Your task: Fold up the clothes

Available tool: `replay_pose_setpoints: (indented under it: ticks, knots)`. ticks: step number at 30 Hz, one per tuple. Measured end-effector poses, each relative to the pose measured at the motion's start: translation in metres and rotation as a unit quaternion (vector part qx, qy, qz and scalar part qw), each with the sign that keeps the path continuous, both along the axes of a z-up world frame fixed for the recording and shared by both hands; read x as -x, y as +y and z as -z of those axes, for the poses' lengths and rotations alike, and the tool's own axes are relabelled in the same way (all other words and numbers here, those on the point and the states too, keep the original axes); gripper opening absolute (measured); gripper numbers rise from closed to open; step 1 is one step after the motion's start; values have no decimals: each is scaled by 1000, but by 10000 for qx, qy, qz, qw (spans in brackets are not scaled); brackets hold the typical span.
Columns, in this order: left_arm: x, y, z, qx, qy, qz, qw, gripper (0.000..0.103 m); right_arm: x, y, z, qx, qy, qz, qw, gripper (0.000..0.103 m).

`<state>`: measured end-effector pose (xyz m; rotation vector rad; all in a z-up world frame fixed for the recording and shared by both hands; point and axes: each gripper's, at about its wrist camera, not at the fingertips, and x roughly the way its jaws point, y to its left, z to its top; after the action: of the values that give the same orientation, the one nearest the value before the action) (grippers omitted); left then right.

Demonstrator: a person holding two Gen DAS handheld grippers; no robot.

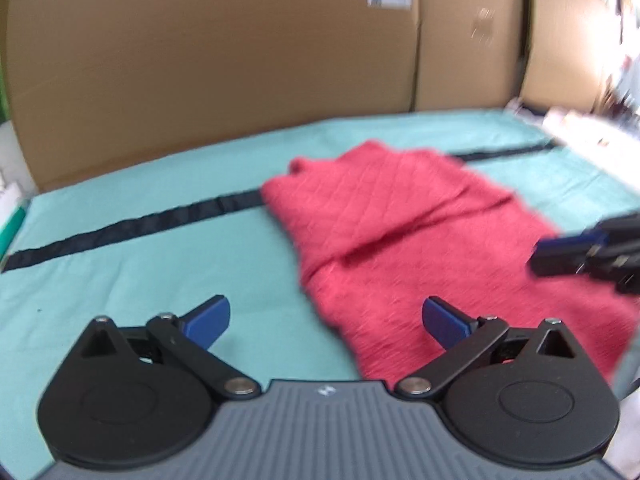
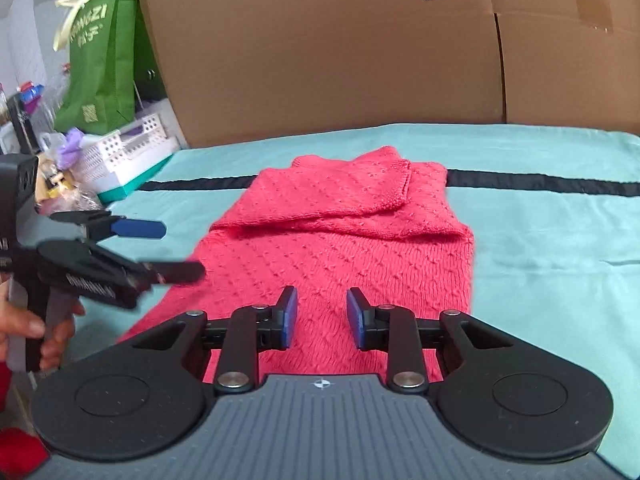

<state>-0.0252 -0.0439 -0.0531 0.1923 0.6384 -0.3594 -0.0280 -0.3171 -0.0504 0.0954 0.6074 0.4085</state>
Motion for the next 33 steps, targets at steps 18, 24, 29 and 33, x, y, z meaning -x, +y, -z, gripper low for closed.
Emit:
replay_pose_setpoints:
  ticks: [18, 24, 29, 33]
  knots:
    - [-1, -37, 1, 674, 293, 760, 9944, 73, -38, -16, 2, 275, 187, 783, 9964, 22]
    - [4, -12, -2, 266, 157, 383, 9988, 67, -18, -28, -6, 728, -42, 1151, 9907, 19]
    - [11, 2, -20, 891, 202, 507, 9945, 61, 1, -14, -2, 50, 272, 97, 9996, 19]
    - [16, -17, -7, 837, 507, 818, 9918, 67, 19, -25, 3, 266, 238, 256, 9990, 16]
